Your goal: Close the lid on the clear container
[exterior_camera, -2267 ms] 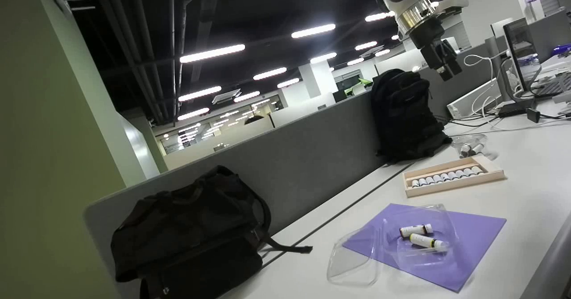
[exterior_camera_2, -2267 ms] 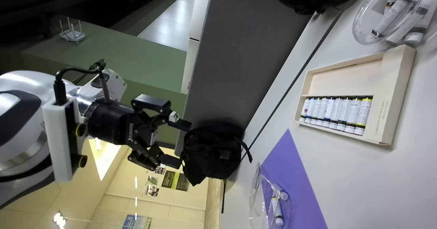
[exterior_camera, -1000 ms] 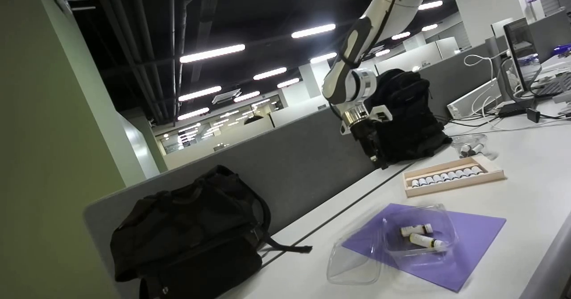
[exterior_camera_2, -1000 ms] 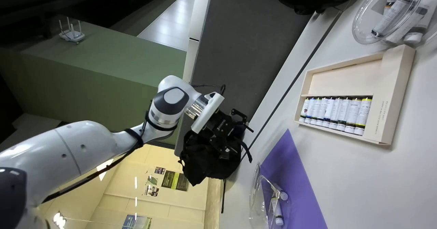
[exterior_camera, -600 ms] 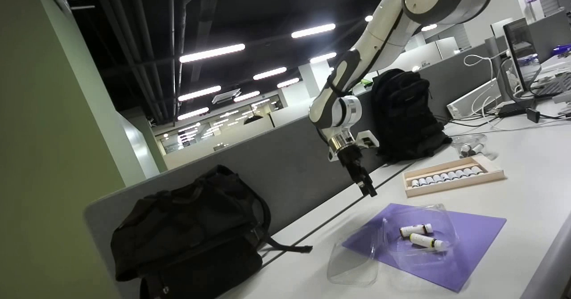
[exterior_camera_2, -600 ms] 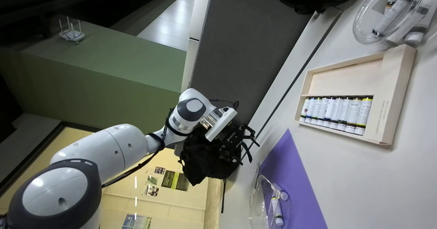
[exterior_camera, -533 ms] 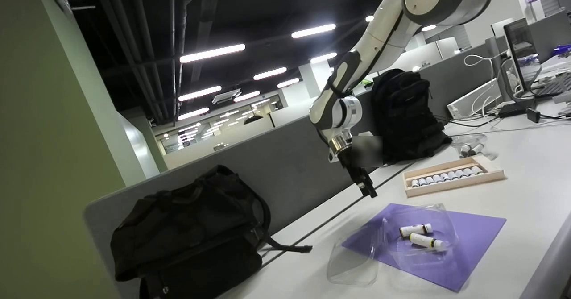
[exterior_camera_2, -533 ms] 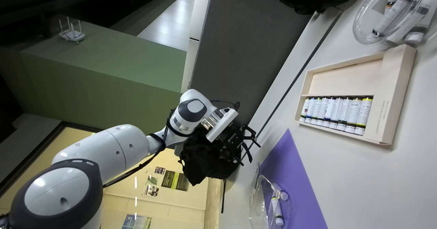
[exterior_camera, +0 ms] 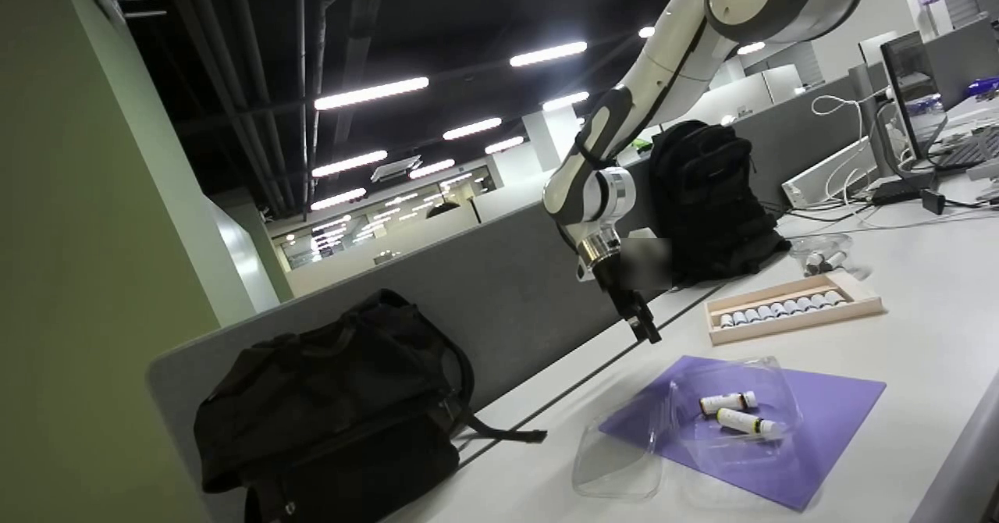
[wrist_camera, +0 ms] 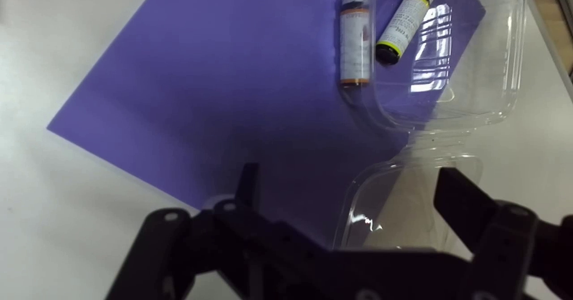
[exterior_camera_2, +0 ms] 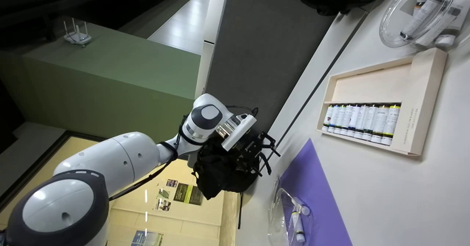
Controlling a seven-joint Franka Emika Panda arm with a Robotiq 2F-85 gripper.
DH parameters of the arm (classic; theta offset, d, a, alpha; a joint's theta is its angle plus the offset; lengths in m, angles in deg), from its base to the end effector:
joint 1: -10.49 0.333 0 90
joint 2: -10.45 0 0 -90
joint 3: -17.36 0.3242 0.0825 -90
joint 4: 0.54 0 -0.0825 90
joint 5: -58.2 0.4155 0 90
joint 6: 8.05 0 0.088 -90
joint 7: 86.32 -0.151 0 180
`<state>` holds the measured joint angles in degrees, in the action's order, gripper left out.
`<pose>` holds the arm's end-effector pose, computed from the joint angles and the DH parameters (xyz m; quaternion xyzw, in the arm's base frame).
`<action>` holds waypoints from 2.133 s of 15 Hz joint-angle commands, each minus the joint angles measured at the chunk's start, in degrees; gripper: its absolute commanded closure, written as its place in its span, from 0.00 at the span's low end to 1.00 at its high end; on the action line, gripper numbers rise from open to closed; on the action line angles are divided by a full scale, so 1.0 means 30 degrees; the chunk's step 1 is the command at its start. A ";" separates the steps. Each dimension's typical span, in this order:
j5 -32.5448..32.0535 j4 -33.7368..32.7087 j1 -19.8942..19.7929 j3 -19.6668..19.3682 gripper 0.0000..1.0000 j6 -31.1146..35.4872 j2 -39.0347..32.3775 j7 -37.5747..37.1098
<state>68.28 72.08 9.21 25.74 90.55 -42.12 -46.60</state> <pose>0.7033 0.0952 0.1276 -0.9021 -0.3396 0.1746 0.2012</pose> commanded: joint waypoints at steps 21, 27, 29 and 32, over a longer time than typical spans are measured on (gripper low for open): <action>0.4091 -0.9930 -0.0885 0.3316 0.00 -0.3599 -0.8348 0.2880; 0.4857 -1.1998 -0.0793 0.3554 0.00 -0.5301 -0.9942 0.1297; 0.5112 -1.2584 -0.0799 0.3627 0.00 -0.5631 -1.0423 0.0728; 0.5675 -1.2701 -0.0982 0.3790 0.00 -0.5659 -1.0712 0.0221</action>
<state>83.76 38.58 6.34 36.22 75.57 -71.60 -42.01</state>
